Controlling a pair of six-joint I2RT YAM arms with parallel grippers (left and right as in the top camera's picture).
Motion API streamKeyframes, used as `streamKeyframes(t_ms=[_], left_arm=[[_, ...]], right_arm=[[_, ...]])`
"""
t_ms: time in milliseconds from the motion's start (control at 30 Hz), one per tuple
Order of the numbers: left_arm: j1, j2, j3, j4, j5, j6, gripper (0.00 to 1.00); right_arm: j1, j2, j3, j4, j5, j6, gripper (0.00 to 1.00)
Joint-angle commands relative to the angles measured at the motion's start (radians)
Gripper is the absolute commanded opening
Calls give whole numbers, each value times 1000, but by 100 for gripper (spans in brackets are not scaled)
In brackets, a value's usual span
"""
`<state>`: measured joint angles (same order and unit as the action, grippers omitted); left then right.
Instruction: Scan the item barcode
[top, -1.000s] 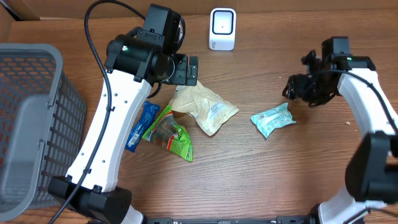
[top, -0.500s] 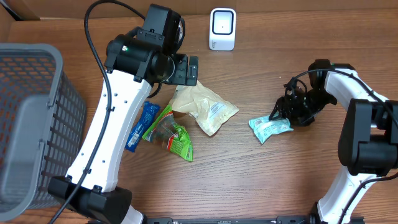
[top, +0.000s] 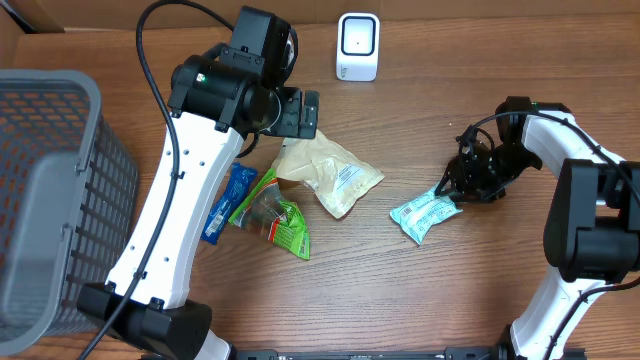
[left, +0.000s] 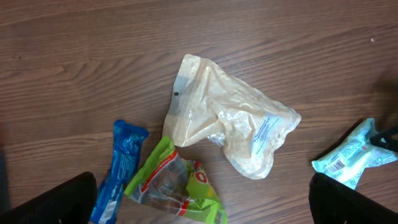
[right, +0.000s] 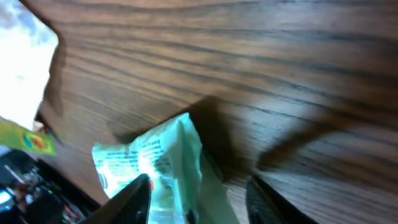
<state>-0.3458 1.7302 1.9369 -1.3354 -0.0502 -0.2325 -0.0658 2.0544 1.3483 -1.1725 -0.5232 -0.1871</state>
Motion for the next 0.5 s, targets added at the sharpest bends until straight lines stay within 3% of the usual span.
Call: streamKeyframes(t_ms=[0, 300, 367, 467], left_arm=[[17, 8, 29, -24, -12, 55, 100], [33, 9, 187, -108, -11, 76, 100], [33, 9, 186, -108, -10, 76, 100], [33, 9, 186, -108, -10, 76, 100]], right_arm=[[-6, 11, 0, -19, 16, -6, 62], [106, 11, -124, 65, 68, -44, 64], [131, 11, -155, 99, 116, -8, 57], [155, 11, -179, 130, 236, 111, 37]])
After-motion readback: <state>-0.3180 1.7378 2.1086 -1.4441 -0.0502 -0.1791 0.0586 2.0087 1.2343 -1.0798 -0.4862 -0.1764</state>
